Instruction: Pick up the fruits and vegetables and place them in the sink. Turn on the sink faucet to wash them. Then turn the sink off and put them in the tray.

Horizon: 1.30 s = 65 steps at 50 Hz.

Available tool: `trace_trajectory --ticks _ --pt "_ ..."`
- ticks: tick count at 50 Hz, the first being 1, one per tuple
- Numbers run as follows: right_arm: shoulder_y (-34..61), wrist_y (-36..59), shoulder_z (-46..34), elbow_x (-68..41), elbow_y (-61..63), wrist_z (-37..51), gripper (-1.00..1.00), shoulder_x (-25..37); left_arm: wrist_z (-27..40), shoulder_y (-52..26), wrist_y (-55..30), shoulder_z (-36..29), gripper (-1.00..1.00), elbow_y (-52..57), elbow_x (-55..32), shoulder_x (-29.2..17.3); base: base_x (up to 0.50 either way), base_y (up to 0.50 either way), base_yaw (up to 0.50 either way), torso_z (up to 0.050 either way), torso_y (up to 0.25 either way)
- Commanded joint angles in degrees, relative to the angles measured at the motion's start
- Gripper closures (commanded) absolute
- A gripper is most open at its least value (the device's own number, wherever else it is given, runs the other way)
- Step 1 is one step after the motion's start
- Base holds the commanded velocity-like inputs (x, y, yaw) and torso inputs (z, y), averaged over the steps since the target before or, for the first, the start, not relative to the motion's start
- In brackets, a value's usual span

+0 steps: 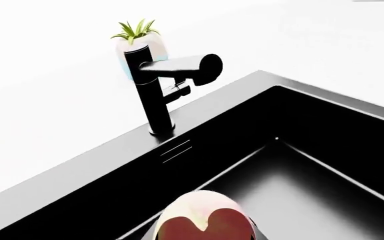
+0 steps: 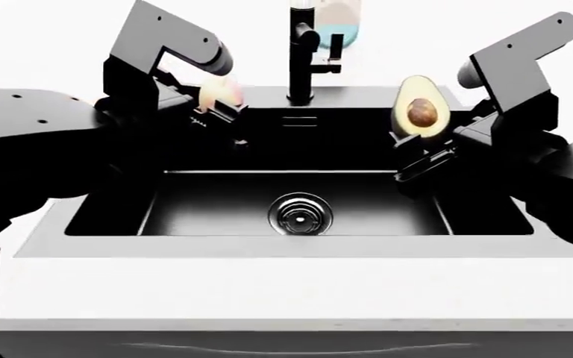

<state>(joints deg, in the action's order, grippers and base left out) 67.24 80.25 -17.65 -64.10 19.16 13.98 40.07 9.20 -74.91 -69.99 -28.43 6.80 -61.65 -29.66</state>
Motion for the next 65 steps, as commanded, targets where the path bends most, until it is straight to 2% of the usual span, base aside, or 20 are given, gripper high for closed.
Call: trace_trajectory --ticks 1,8,22,34,42,53,58,65 --pt "0.73 -1.84 -2.54 0.59 -1.40 -1.89 1.00 0.08 1.36 -0.40 -0.57 1.17 1.00 0.31 -0.90 -1.12 0.50 -0.21 0.00 0.000 0.000" --pt "1.39 -1.29 -2.33 -0.30 -2.71 -1.24 1.00 -0.77 2.06 0.06 -0.83 2.00 1.00 1.00 -1.57 -2.39 0.50 -0.21 0.00 0.000 0.000" --pt "1.00 -6.33 -6.05 3.83 -4.77 -4.47 1.00 -1.55 3.80 1.56 -1.54 2.78 1.00 1.92 -2.94 -3.59 0.50 -0.16 0.00 0.000 0.001" --pt "1.20 -5.54 -4.90 2.11 -6.04 -2.80 1.00 -2.47 5.76 2.57 -2.46 3.66 1.00 2.61 -4.42 -4.55 0.00 0.00 0.00 0.000 0.002" --pt "0.77 -5.09 -6.55 1.40 -3.86 -3.97 1.00 -1.98 7.30 3.19 -3.09 4.70 1.00 3.59 -6.02 -5.17 0.50 0.00 0.00 0.000 0.000" --pt "0.43 -5.47 -6.54 0.64 -4.77 -4.19 1.00 -2.26 7.87 3.78 -2.86 4.85 1.00 3.76 -6.53 -5.40 0.00 0.00 0.00 0.000 0.001" --pt "0.66 -3.10 -9.33 -0.85 -5.13 -6.82 1.00 -2.56 7.69 4.79 -2.37 4.75 1.00 3.97 -6.58 -5.73 0.20 0.00 0.00 0.000 0.002" --pt "3.59 -0.79 -21.52 3.06 -6.06 -14.87 1.00 -3.88 7.71 6.41 -1.36 5.05 1.00 4.22 -6.72 -6.18 0.00 0.00 0.00 0.000 0.000"
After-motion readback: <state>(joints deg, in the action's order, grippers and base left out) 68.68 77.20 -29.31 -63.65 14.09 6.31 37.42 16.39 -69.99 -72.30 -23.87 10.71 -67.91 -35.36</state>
